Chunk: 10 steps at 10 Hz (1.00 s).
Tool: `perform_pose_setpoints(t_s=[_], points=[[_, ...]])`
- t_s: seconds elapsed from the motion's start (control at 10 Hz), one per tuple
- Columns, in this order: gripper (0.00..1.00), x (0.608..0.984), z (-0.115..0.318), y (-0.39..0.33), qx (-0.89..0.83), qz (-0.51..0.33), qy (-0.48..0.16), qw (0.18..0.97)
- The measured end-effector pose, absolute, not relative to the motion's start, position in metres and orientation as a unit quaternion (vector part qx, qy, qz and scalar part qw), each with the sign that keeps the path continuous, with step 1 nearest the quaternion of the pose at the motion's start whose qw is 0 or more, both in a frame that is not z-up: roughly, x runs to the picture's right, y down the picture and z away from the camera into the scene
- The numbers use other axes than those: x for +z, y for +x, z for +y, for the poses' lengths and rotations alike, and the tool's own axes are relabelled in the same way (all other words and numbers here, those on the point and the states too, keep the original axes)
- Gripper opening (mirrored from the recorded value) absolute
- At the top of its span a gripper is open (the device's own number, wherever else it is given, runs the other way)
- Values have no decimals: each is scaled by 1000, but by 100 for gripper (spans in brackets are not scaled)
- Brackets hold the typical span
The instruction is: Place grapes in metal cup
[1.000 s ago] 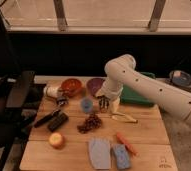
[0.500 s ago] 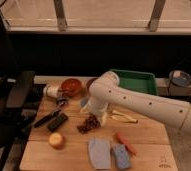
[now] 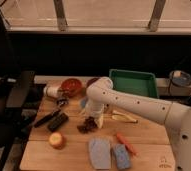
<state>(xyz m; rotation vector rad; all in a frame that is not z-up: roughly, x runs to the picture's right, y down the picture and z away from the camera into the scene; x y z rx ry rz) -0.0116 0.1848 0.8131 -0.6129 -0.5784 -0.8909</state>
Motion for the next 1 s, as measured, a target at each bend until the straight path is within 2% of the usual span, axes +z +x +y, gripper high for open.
perform_pose_setpoints(t_s=[0.2, 0.3, 0.4, 0.6, 0.8, 0.9, 1.0], points=[[71, 826, 191, -6, -401, -275, -301, 820], [62, 834, 195, -2, -387, -278, -302, 825], [48, 839, 199, 4, -368, -286, -289, 836], [32, 837, 197, 5, -360, -288, -276, 843], [9, 828, 191, 9, -347, -287, -257, 855], [2, 821, 186, 8, -343, -287, -245, 860], [0, 810, 176, 11, -334, -281, -230, 870]])
